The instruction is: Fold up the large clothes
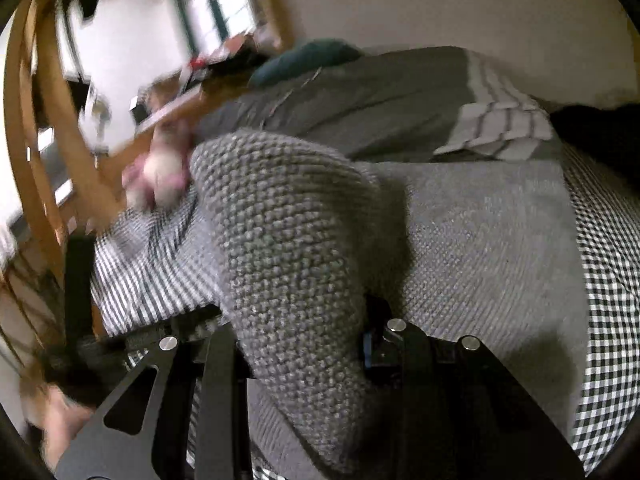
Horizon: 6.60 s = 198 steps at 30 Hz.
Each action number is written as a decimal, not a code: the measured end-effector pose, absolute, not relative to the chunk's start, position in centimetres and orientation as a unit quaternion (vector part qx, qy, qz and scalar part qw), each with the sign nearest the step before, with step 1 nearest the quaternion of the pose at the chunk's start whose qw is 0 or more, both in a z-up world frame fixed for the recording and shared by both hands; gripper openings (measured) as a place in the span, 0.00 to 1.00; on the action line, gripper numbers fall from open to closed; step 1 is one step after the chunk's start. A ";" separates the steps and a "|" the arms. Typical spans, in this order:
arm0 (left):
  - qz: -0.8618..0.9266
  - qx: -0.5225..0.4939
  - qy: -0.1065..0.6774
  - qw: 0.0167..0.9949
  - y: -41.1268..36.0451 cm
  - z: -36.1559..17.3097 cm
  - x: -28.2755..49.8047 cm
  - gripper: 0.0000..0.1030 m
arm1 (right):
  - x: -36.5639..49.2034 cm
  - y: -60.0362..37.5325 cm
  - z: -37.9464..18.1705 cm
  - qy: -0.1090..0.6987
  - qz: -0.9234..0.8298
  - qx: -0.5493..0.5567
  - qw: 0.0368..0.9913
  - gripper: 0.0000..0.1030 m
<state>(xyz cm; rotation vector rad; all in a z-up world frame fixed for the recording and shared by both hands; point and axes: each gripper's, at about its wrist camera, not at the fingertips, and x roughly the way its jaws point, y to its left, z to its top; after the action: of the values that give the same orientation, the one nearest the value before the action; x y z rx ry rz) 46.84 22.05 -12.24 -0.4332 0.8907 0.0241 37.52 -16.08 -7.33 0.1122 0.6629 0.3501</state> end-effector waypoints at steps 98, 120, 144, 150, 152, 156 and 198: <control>-0.278 -0.318 0.392 0.817 20.9 -12.1 35.6 0.95 | 33.2 -40.0 -16.8 0.519 0.299 0.340 0.725 0.97; -0.308 -0.451 0.499 0.673 19.4 -12.8 39.6 0.95 | 33.6 -39.4 -17.3 0.493 0.314 0.379 0.717 0.97; -0.369 -0.418 0.532 0.637 13.7 -13.9 44.0 0.88 | 35.8 -38.9 -18.9 0.483 0.289 0.457 0.689 0.81; -0.384 -0.361 0.508 0.681 12.7 -10.8 42.8 0.53 | 33.3 -39.9 -16.4 0.450 0.315 0.443 0.708 0.58; -0.377 -0.361 0.510 0.684 12.1 -11.2 42.8 0.52 | 33.2 -40.2 -17.1 0.450 0.311 0.448 0.707 0.57; -0.382 -0.330 0.488 0.712 11.5 -8.6 42.2 0.52 | 33.5 -40.6 -15.6 0.428 0.330 0.443 0.715 0.56; -0.111 -0.272 0.377 0.879 40.4 -0.9 43.0 0.82 | 47.5 -8.7 -7.1 0.420 0.371 0.026 0.828 0.97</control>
<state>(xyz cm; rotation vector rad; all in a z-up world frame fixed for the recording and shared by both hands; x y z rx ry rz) 42.97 40.44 -0.94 -0.5670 0.7853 -0.2311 47.46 -8.73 -7.08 0.0544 0.8909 0.7869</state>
